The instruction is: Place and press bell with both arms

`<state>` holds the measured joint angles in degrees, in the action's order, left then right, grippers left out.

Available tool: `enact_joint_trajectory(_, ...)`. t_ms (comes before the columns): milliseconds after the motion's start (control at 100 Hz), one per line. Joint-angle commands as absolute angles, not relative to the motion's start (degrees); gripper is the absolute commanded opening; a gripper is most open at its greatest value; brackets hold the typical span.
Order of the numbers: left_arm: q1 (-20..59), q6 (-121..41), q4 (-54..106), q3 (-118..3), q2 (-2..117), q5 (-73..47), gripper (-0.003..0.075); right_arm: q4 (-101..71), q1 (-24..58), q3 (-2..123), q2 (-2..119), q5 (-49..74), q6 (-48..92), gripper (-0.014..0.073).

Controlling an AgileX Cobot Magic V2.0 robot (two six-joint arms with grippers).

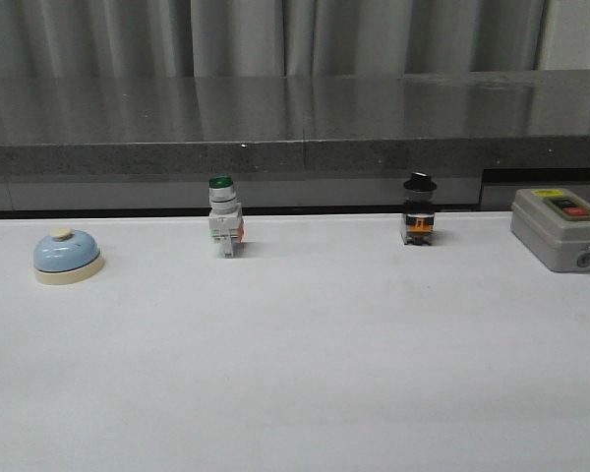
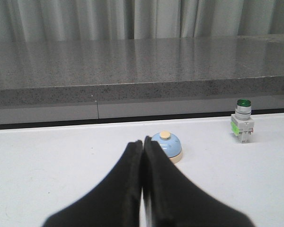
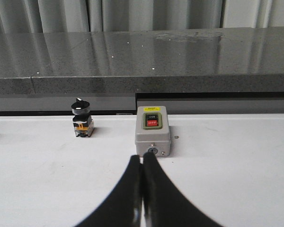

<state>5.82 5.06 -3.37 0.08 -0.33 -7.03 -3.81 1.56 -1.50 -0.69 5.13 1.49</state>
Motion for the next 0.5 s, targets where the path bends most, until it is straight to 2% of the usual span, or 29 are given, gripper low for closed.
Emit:
enact_joint_trajectory(0, 5.8, 5.6, -3.2, 2.5, -2.0, -2.2, -0.0020, -4.0, 1.3, -0.7, -1.7, 0.3, 1.7, -0.0069)
enact_joint_trajectory(490, 5.8, 5.6, -2.6, 2.3, -2.0, -0.8, -0.0020, -4.0, 1.3, -0.7, -1.7, 0.3, 1.7, -0.0069)
